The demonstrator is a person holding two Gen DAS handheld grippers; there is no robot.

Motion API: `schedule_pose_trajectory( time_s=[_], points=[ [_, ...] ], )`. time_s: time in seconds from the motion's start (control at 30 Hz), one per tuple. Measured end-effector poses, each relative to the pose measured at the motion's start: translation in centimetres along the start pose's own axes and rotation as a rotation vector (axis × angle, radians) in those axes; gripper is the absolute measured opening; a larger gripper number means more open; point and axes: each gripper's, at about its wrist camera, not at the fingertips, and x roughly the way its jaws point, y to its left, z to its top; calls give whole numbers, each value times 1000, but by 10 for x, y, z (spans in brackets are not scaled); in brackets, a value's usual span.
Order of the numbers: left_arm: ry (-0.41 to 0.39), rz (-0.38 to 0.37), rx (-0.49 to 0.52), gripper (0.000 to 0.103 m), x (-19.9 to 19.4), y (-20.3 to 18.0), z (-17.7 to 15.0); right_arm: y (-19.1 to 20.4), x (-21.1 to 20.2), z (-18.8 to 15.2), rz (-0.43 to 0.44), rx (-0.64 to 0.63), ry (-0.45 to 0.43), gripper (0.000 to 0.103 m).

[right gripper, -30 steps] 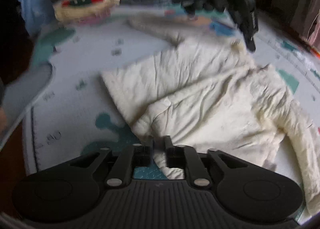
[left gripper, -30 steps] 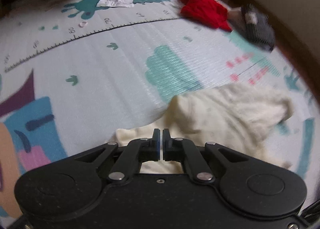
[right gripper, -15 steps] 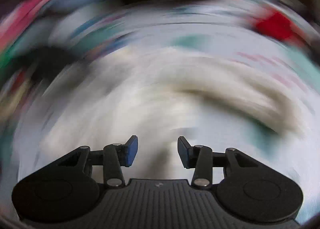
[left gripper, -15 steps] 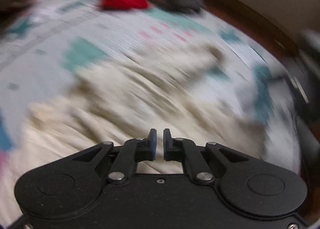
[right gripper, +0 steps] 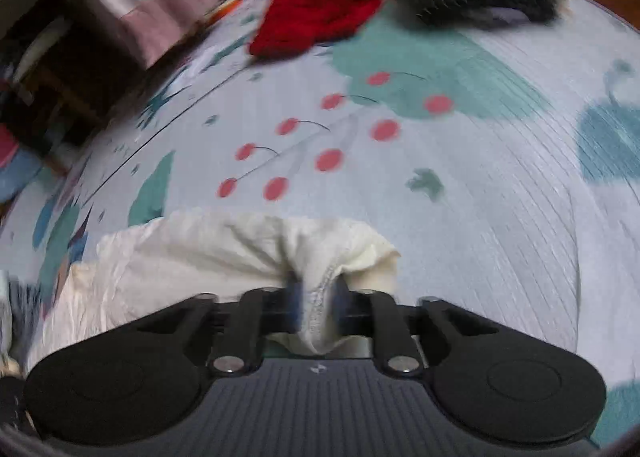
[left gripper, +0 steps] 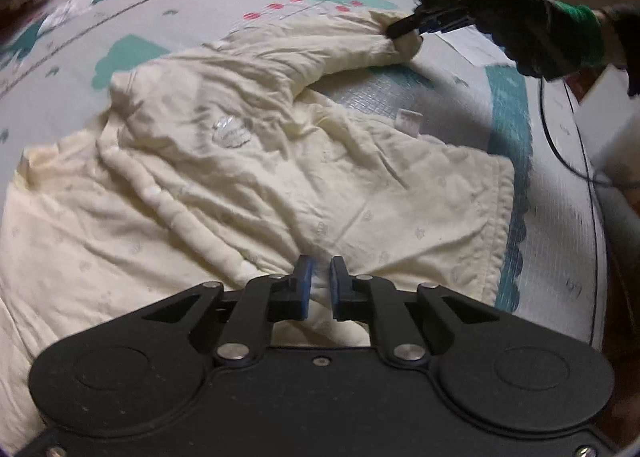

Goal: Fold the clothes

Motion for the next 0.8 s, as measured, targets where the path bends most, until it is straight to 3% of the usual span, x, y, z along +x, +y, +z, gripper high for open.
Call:
schedule_pose_trajectory(
  time_s=[0.2, 0.33, 0.43, 0.6, 0.67, 0.7, 0.73, 0.8],
  points=[
    [-4, 0, -37, 7, 0, 2, -3, 43, -19, 78, 21, -202, -80, 12],
    [-9, 3, -51, 7, 1, 1, -4, 90, 2, 124, -44, -396, 14, 13],
    [-4, -12, -85, 7, 1, 5, -4, 110, 42, 129, -161, -556, 118, 13],
    [-43, 5, -88, 12, -21, 23, 24, 105, 83, 120, -228, -566, 189, 16],
    [-82, 76, -108, 24, -29, 45, 47, 96, 83, 112, -212, -526, 187, 16],
    [-103, 113, -108, 51, -30, 59, 61, 88, 81, 108, -199, -491, 185, 16],
    [-120, 145, -94, 62, -29, 71, 74, 81, 79, 104, -186, -457, 185, 16],
    [-121, 168, -57, 62, -16, 95, 96, 69, 79, 103, -156, -384, 188, 20]
  ],
)
